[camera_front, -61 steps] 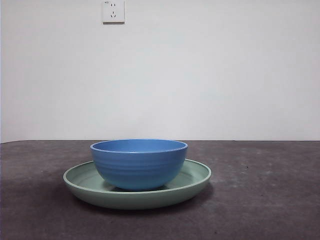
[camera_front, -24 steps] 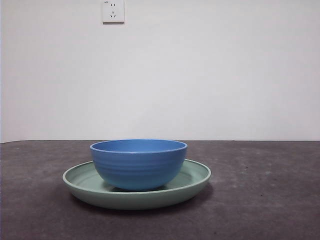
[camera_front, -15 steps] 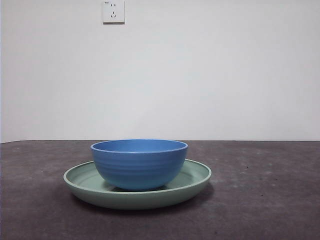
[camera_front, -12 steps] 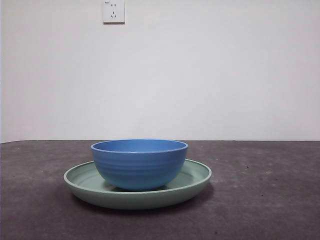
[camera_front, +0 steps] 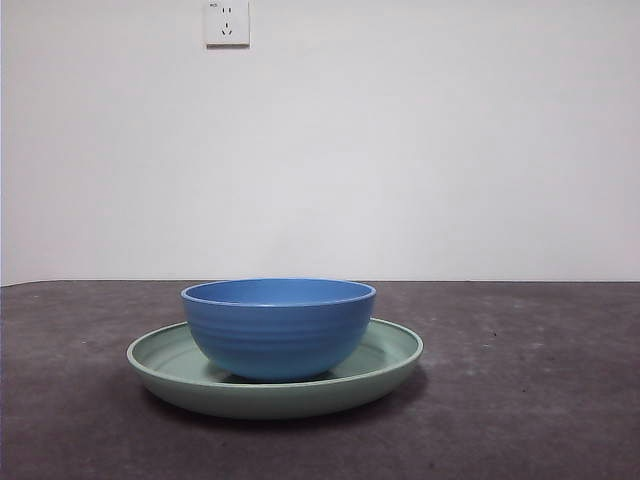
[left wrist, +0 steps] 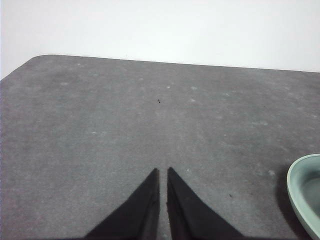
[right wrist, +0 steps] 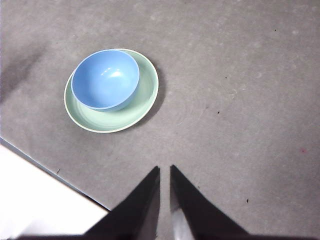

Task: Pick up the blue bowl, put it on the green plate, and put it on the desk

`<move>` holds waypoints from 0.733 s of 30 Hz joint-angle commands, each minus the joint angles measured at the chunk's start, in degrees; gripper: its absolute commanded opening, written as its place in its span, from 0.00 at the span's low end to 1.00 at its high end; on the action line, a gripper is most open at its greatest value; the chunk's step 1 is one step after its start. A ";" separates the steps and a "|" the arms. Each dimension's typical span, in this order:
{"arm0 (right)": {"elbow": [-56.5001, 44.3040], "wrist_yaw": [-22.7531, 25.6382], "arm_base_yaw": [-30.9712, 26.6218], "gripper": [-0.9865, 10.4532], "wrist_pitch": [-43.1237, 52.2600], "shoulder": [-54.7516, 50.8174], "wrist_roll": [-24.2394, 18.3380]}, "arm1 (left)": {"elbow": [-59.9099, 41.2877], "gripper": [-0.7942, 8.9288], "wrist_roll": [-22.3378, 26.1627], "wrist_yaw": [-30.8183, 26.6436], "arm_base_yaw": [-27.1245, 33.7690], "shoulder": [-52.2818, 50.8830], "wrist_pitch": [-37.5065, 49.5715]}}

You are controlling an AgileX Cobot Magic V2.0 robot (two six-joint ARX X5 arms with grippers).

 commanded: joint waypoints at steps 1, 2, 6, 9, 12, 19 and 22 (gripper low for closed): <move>0.59 -0.31 -3.98 0.11 -1.99 -1.20 -0.28 | -1.18 0.11 0.28 -0.11 -0.04 -0.09 0.63; 0.20 -1.05 -6.01 0.11 -1.95 -1.90 -0.28 | -1.18 0.11 0.28 -0.11 -0.04 -0.09 0.63; -7.32 -2.91 -17.53 0.11 8.74 -8.96 -2.21 | -1.18 0.11 0.28 -0.11 -0.04 -0.09 0.63; -20.26 -1.51 -25.35 0.11 26.64 -16.76 -4.46 | -1.18 0.11 0.28 -0.11 -0.04 -0.09 0.63; -35.52 -1.88 -32.15 0.11 42.34 -25.20 -5.20 | -1.18 0.11 0.28 -0.11 -0.04 -0.09 0.63; -64.28 0.24 -36.26 0.11 62.36 -39.71 -3.98 | -1.18 0.11 0.28 -0.11 -0.04 -0.09 0.63; -70.69 0.31 -36.22 0.11 67.12 -41.09 -3.23 | -1.18 0.11 0.28 -0.11 -0.04 -0.09 0.63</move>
